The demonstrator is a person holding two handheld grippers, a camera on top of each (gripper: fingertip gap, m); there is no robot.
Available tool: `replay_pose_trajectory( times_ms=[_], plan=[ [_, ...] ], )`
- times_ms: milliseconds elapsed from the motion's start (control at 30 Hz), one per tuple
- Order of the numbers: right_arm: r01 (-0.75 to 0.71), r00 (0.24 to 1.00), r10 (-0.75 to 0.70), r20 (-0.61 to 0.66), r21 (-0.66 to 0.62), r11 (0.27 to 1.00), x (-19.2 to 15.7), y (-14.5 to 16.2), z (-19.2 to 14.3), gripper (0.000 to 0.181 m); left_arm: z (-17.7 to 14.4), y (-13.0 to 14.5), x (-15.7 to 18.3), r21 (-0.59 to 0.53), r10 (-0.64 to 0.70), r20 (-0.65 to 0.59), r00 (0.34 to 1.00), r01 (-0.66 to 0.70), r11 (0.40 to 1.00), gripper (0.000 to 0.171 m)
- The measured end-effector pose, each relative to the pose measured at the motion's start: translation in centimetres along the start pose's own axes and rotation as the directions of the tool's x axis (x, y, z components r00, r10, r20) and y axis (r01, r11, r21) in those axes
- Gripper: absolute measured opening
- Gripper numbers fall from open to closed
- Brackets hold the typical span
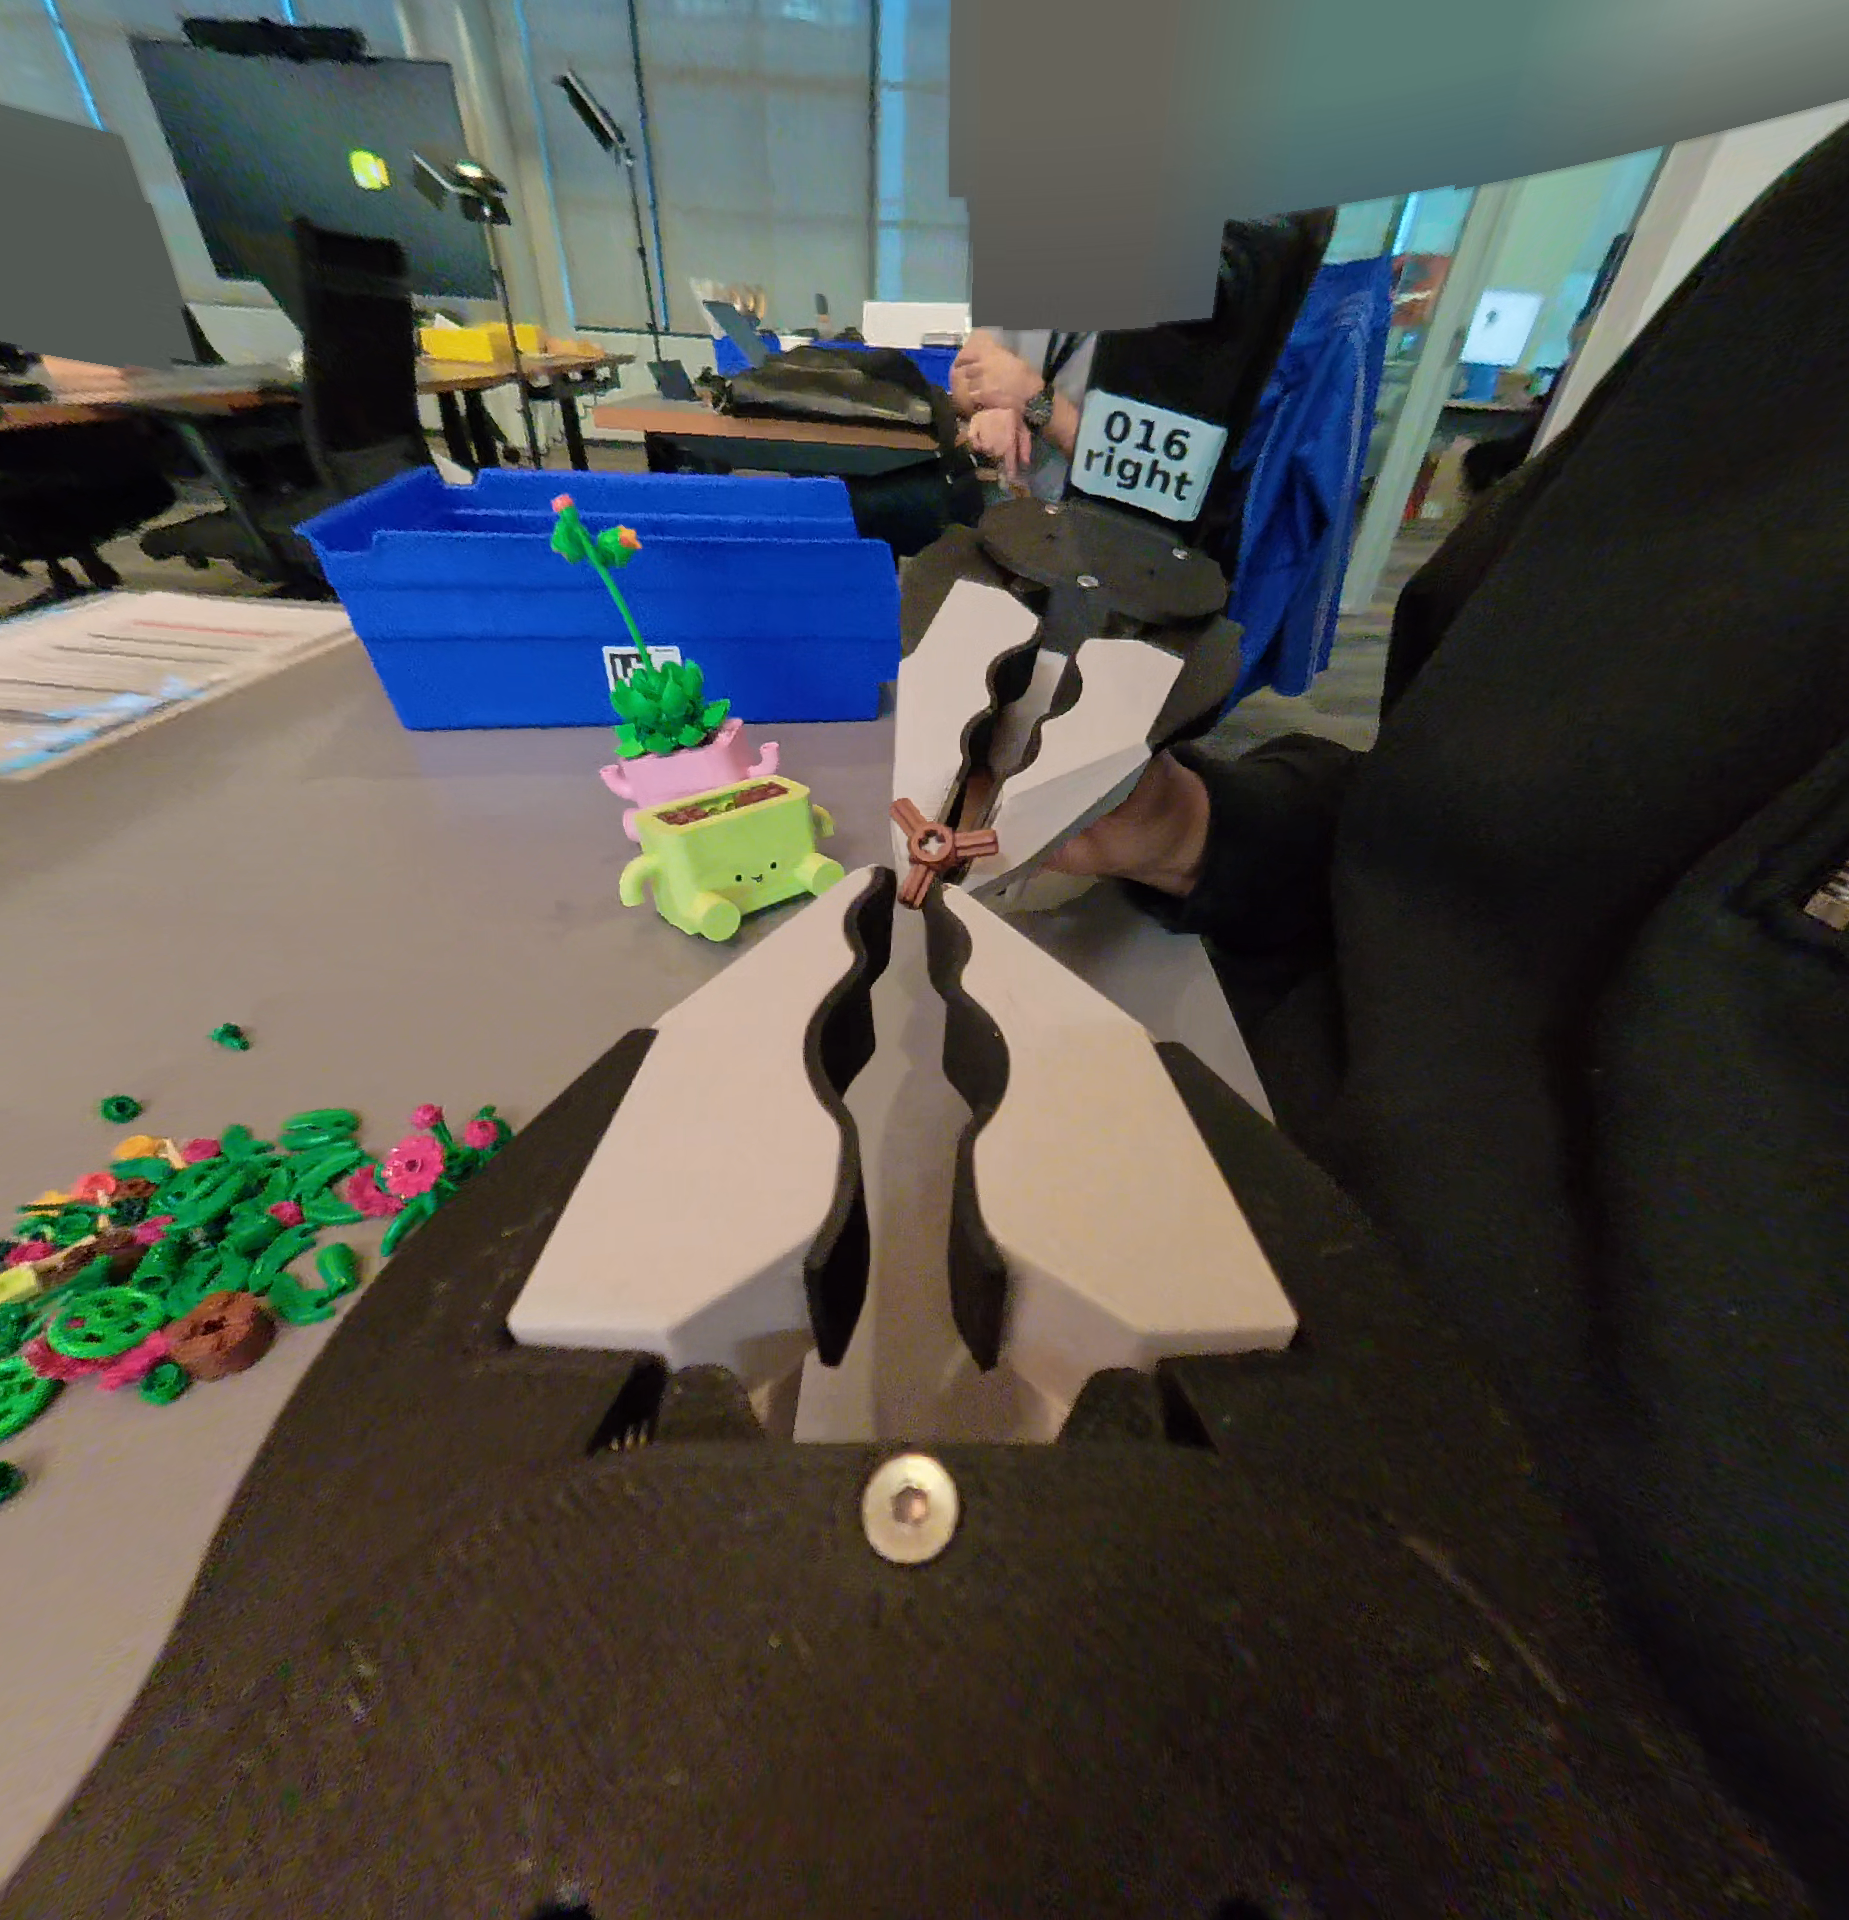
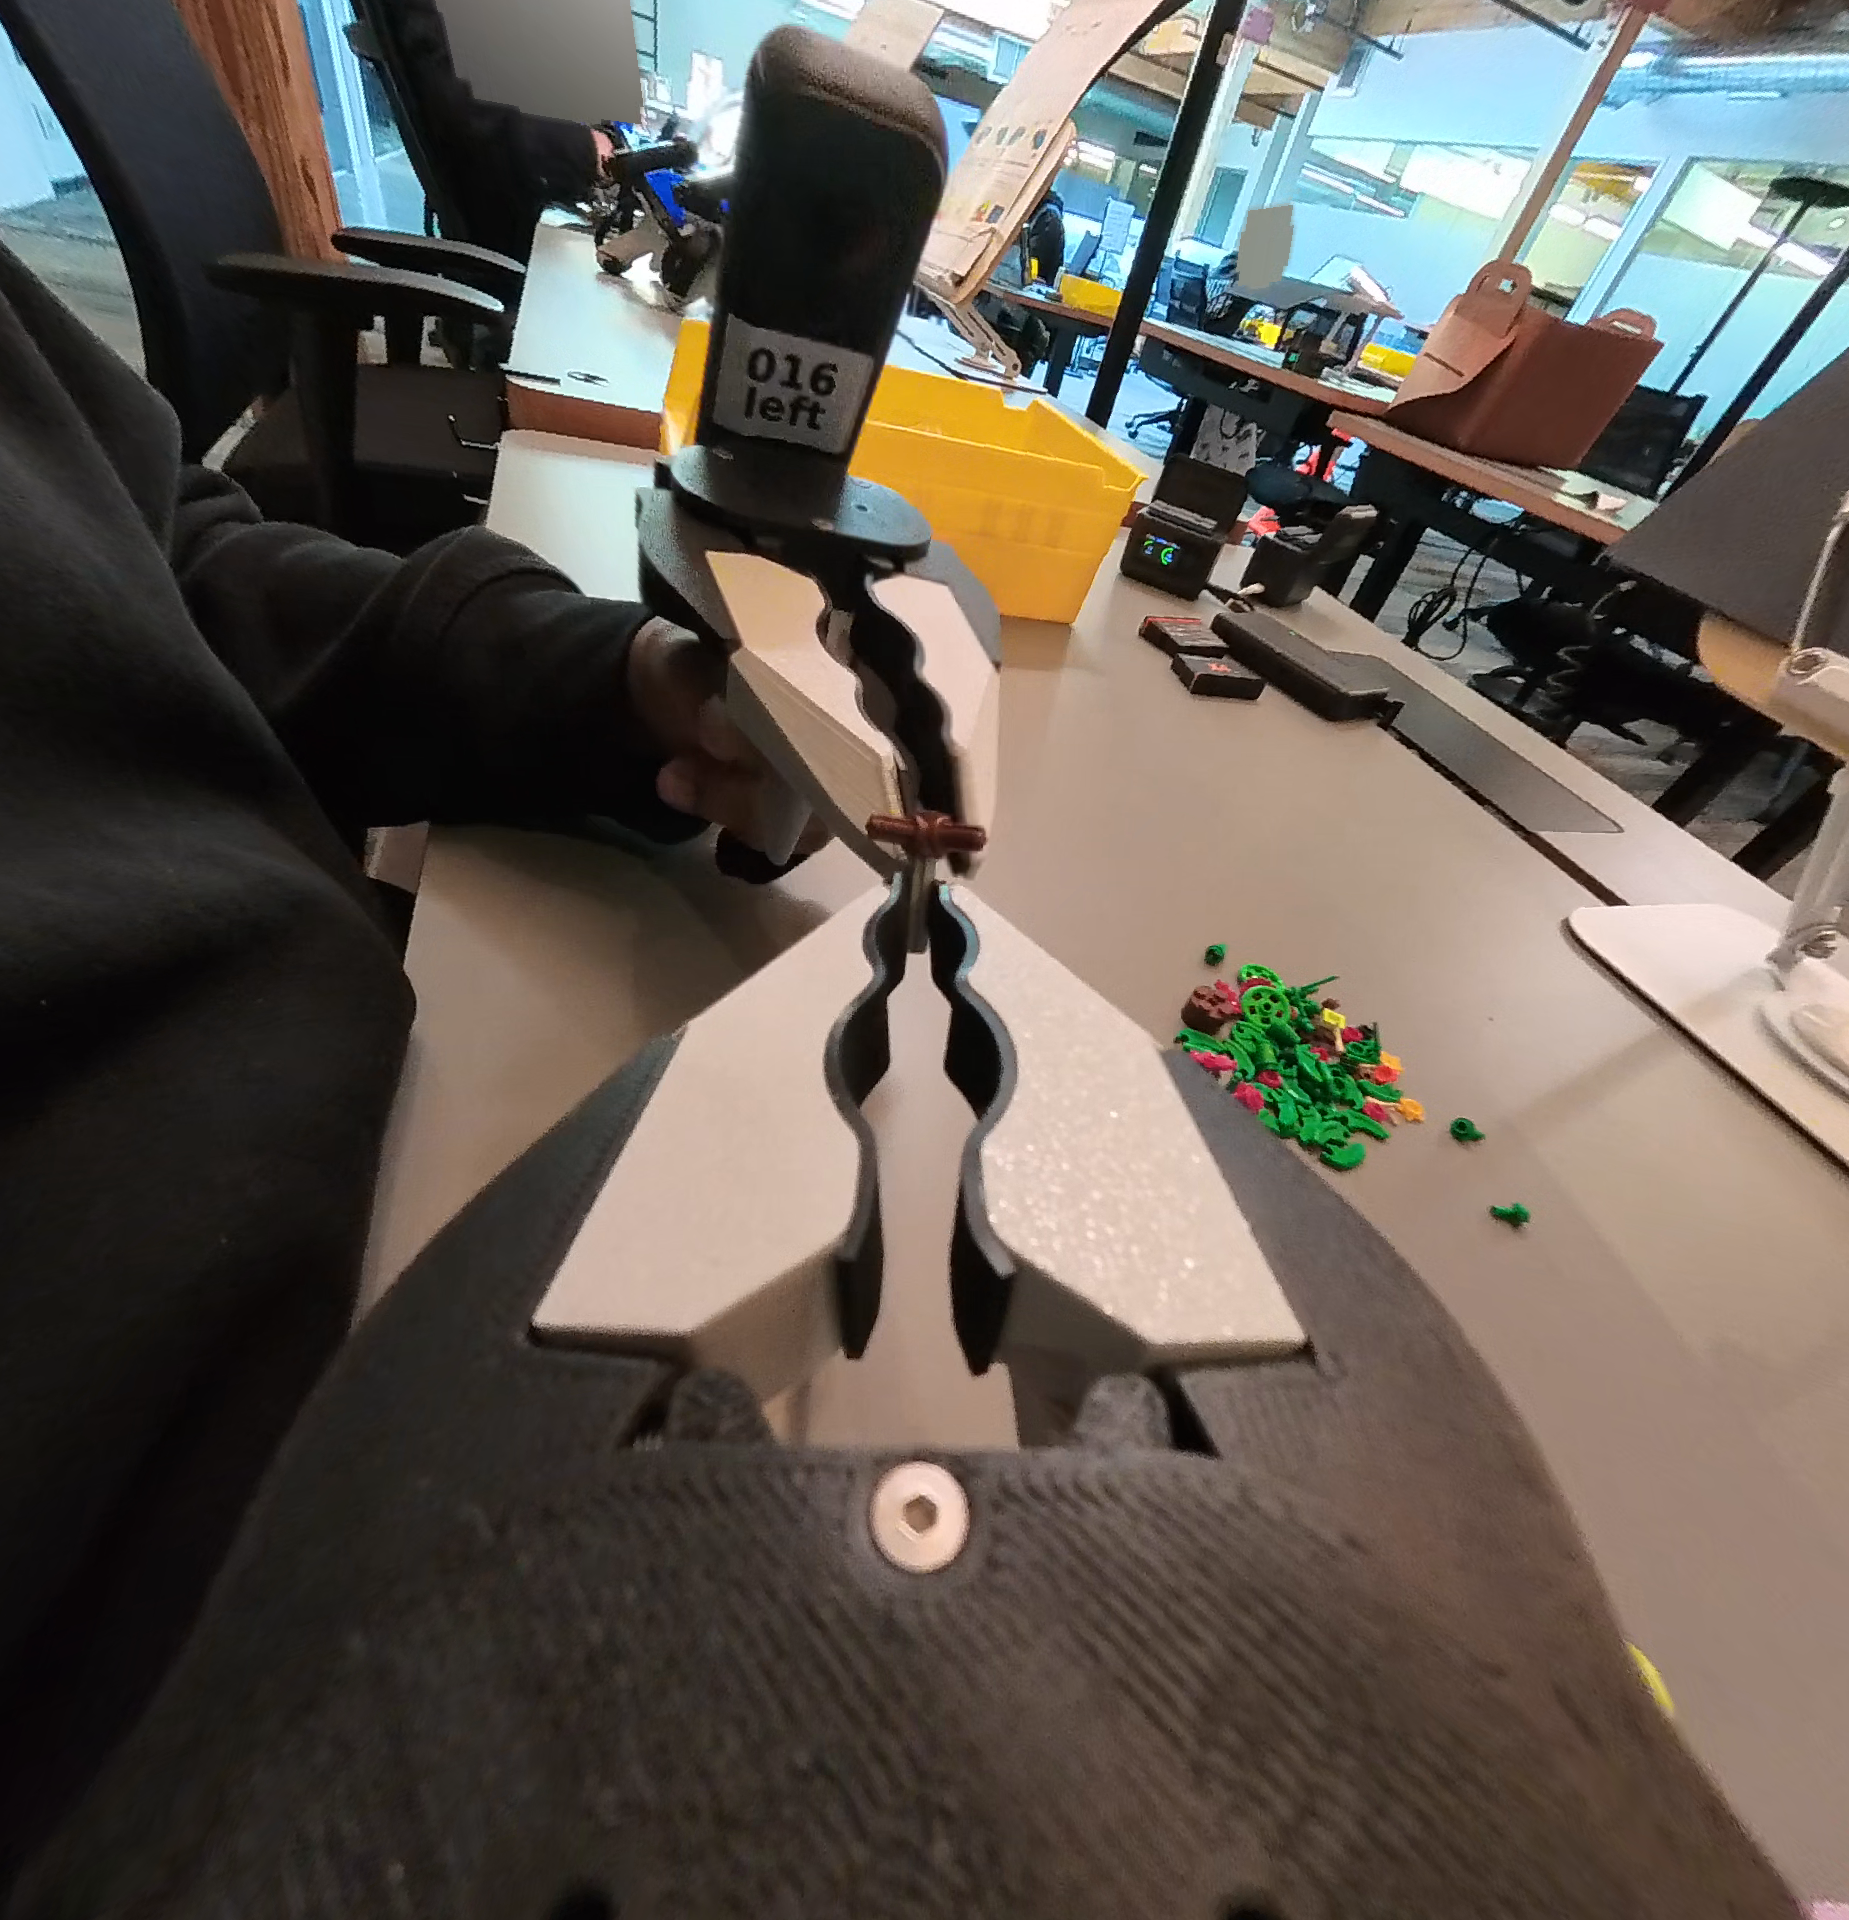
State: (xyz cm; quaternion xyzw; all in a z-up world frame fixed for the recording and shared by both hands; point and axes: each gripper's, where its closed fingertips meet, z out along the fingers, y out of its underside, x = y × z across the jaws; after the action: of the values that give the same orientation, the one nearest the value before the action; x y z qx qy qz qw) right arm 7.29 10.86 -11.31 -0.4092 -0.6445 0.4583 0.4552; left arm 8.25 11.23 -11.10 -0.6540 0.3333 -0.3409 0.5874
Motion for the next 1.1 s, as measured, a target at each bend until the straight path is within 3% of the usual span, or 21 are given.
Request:
replay_pose_trajectory(
  times_ms=[333, 400, 467, 633, 1100],
  plan=[
    [0.047, 0.999, -0.046, -0.01, 0.009, 0.999, -0.3, -0.1, -0.1, 0.003, -0.1, 0.1, 0.0, 0.0, -0.09, -0.025, 0.996, 0.09, 0.996, 0.006],
    [0.033, 0.999, -0.034, 0.018, 0.037, 0.999, -0.6, -0.5, -0.2, 0.003, -0.2, -0.1, 0.1, 0.01, -0.104, -0.044, 0.994, 0.105, 0.994, 0.014],
    [0.022, 0.999, -0.025, 0.039, 0.069, 0.997, -0.9, -1.0, -0.3, 0.003, -0.5, -0.3, -0.1, 0.02, -0.097, -0.041, 0.994, 0.097, 0.995, 0.033],
    [-0.029, 0.998, 0.022, 0.053, 0.136, 0.99, -0.6, -2.0, -1.0, 0.002, -1.0, -1.1, 0.2, 0.059, -0.077, -0.047, 0.996, 0.079, 0.995, 0.037],
    [0.067, 0.997, -0.067, -0.034, 0.015, 0.998, -0.1, -0.1, 0.7, 0.003, 0.1, -0.3, 0.7, 0.011, -0.034, -0.024, 0.999, 0.034, 0.999, 0.051]
  ],
)
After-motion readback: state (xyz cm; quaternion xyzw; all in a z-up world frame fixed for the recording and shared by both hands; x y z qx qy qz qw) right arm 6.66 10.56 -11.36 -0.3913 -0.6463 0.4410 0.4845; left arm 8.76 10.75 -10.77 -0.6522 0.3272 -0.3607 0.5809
